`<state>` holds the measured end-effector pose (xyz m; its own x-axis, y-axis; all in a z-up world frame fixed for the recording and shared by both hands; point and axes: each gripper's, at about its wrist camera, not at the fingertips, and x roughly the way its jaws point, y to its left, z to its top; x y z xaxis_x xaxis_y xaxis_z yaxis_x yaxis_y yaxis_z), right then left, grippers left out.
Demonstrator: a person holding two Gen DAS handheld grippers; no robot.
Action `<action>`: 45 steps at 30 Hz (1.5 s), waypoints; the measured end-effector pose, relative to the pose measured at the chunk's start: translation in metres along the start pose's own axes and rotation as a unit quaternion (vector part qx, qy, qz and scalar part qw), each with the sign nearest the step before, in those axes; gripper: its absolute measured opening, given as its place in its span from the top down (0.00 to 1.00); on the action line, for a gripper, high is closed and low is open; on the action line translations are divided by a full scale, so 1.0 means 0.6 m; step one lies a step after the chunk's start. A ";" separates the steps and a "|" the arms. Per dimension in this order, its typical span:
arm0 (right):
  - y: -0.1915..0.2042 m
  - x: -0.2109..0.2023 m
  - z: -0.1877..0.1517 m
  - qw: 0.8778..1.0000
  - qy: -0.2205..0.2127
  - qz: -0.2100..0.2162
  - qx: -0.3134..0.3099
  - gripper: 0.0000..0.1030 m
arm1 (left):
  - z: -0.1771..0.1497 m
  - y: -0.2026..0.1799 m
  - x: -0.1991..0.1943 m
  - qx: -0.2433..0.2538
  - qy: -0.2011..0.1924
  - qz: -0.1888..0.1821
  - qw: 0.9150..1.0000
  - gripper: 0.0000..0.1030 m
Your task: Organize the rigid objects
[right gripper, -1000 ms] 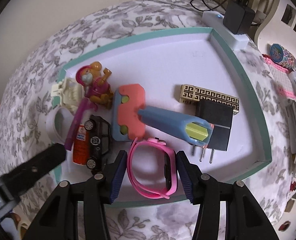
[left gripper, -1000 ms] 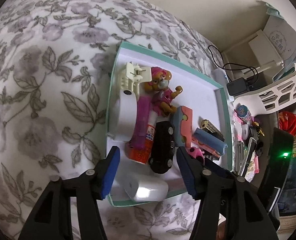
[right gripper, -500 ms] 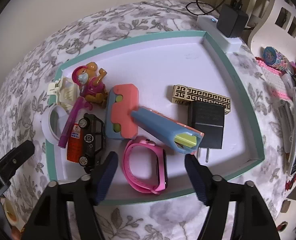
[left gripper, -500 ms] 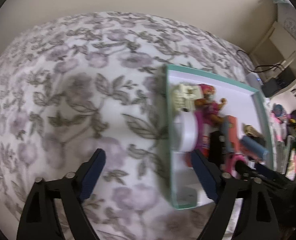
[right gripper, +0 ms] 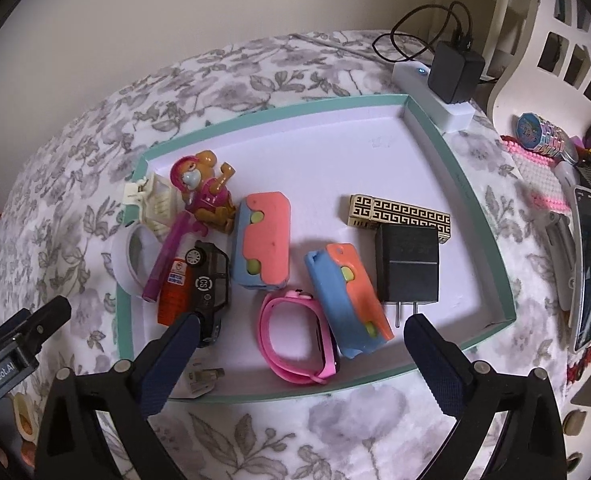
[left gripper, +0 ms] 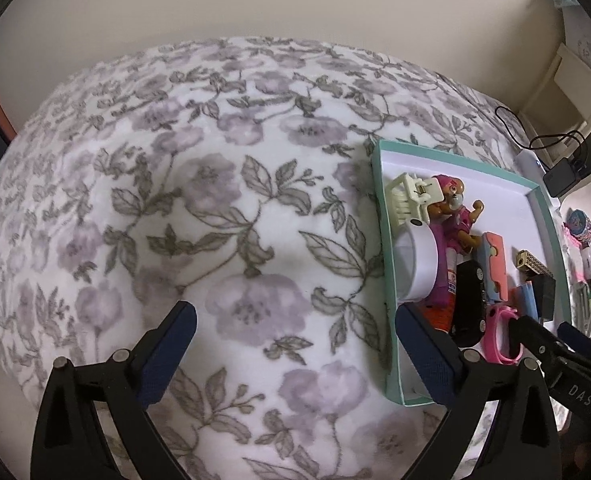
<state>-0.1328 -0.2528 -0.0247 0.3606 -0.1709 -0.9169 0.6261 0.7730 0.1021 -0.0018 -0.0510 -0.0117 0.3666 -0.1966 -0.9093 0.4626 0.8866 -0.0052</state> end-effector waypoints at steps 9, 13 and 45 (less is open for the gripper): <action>0.001 -0.016 0.001 1.000 -0.015 0.006 -0.001 0.00 | 0.002 0.002 -0.010 -0.001 -0.015 0.013 1.000 0.03; 0.002 -0.018 0.003 1.000 -0.018 0.008 -0.002 0.00 | 0.003 -0.003 -0.015 0.004 -0.022 0.022 1.000 0.03; 0.010 -0.020 0.008 1.000 -0.023 0.013 -0.012 0.00 | 0.010 -0.003 -0.014 0.010 -0.030 0.053 0.998 0.03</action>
<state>-0.1300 -0.2489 -0.0114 0.4081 -0.1774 -0.8955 0.5997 0.7917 0.1164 -0.0010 -0.0535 -0.0017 0.4611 -0.1278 -0.8781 0.4345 0.8954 0.0978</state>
